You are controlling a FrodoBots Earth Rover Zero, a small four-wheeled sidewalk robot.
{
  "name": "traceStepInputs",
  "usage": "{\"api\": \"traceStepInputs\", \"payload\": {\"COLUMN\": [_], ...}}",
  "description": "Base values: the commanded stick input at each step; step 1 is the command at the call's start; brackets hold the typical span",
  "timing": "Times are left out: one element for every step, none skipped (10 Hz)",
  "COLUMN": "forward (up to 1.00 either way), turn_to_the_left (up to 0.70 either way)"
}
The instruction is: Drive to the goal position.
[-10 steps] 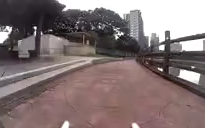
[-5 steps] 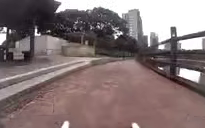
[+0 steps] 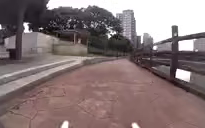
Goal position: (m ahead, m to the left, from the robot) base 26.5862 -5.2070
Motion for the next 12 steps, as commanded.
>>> {"api": "traceStepInputs", "payload": {"forward": [0.70,0.70,0.70,0.70,0.70,0.70,0.70,0.70,0.70,0.70,0.70,0.70], "turn_to_the_left": [0.00,0.00,0.00,0.00,0.00,0.00,0.00,0.00,-0.05,-0.25,-0.34,-0.23]}}
